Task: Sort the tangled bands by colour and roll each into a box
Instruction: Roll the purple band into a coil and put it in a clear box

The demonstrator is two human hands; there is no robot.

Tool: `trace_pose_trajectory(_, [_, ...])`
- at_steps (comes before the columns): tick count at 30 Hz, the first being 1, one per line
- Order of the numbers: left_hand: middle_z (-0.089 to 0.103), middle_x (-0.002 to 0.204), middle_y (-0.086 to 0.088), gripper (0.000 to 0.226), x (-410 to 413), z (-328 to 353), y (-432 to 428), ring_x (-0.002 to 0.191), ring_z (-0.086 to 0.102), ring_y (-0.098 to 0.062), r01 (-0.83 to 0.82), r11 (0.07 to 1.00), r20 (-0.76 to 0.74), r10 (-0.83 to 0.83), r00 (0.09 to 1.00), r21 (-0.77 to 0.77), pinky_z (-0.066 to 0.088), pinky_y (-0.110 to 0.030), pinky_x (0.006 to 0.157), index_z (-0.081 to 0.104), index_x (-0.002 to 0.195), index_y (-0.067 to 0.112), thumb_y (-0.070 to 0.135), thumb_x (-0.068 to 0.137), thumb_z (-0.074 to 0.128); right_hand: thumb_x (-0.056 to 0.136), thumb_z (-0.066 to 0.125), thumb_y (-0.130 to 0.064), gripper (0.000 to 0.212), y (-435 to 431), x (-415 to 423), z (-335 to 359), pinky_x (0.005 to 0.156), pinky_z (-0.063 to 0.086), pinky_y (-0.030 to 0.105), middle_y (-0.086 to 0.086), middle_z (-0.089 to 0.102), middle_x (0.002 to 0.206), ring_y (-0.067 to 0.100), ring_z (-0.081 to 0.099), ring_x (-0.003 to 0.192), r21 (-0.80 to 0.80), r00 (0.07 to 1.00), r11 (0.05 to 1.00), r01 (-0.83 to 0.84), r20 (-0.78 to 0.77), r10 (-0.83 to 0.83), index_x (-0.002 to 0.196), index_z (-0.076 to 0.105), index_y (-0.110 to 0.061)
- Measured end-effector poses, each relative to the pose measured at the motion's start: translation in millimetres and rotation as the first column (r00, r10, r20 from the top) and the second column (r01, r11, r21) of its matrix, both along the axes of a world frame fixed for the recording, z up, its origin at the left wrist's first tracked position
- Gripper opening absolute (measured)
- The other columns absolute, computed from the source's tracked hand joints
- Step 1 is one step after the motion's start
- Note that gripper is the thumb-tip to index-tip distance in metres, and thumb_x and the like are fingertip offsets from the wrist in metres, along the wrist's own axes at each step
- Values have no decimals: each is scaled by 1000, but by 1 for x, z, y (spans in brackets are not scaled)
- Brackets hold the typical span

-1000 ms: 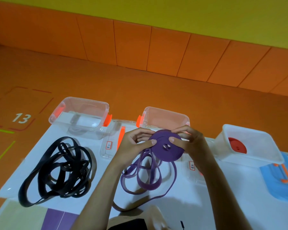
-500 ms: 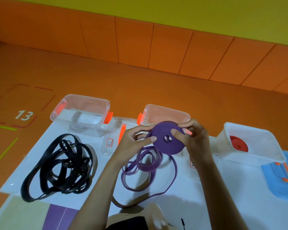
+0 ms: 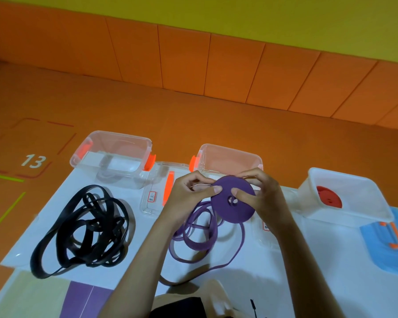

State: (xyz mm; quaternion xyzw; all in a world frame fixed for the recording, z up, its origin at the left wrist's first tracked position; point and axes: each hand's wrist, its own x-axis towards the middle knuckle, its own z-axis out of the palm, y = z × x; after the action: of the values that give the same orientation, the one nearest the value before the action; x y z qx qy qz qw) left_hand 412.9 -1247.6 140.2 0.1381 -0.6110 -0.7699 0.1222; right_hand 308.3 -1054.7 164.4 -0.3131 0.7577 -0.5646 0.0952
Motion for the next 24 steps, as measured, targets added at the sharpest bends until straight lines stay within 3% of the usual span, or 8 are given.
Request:
trace_pose_trajectory(6, [80,113,-5,36,10,3,-6,110,76,-21,186,982,2,-186,983,-10,58,-23,92,78,123,26,19,89,85,81,89,-12,44,4,4,0,62,61,26,-7,77,105,17,74,103,-139,989,985,103,119,-86,94,70,-49])
trace_pose_trajectory(9, [80,95,-5,31,12,5,-10,94,77,-17,139,989,-11,-140,990,-42,58,-22,86,80,117,24,18,87,87,83,88,-11,47,5,6,0,65,65,40,8,71,115,24,71,111,-109,993,993,43,113,-31,93,66,-51])
trace_pose_trajectory(12, [79,89,-1,24,12,7,-8,84,75,-11,103,992,-18,-105,994,-69,57,-19,80,80,108,18,19,85,89,84,85,-6,40,9,4,1,66,67,49,14,64,119,29,70,114,-50,987,999,-21,159,28,96,62,-36])
trace_pose_trajectory(16, [76,90,-17,23,11,9,2,85,75,-18,63,996,-19,-64,998,-58,58,-24,79,76,101,14,19,83,90,86,84,-8,39,11,10,-3,58,64,38,16,65,119,30,74,107,-141,972,990,-18,228,50,103,60,-35])
trace_pose_trajectory(18, [73,95,-25,23,12,9,6,87,74,-23,42,996,-24,-44,999,-76,59,-27,81,74,96,15,20,82,91,86,86,-13,39,14,11,0,61,63,32,11,70,120,28,74,107,-196,966,980,-36,244,85,112,66,-34])
trace_pose_trajectory(21, [76,91,-18,23,11,8,13,88,75,-22,60,992,-26,-63,998,-111,60,-28,80,71,94,12,20,84,90,80,85,-26,31,21,8,4,67,62,28,1,75,114,23,73,107,-169,982,985,-47,172,76,107,73,-33])
trace_pose_trajectory(24, [77,93,-14,19,13,7,18,94,75,-19,88,987,-30,-93,995,-136,62,-36,86,75,104,14,18,88,86,77,86,-26,29,26,12,3,67,62,35,2,77,108,26,73,103,-228,982,973,38,187,5,103,73,-31])
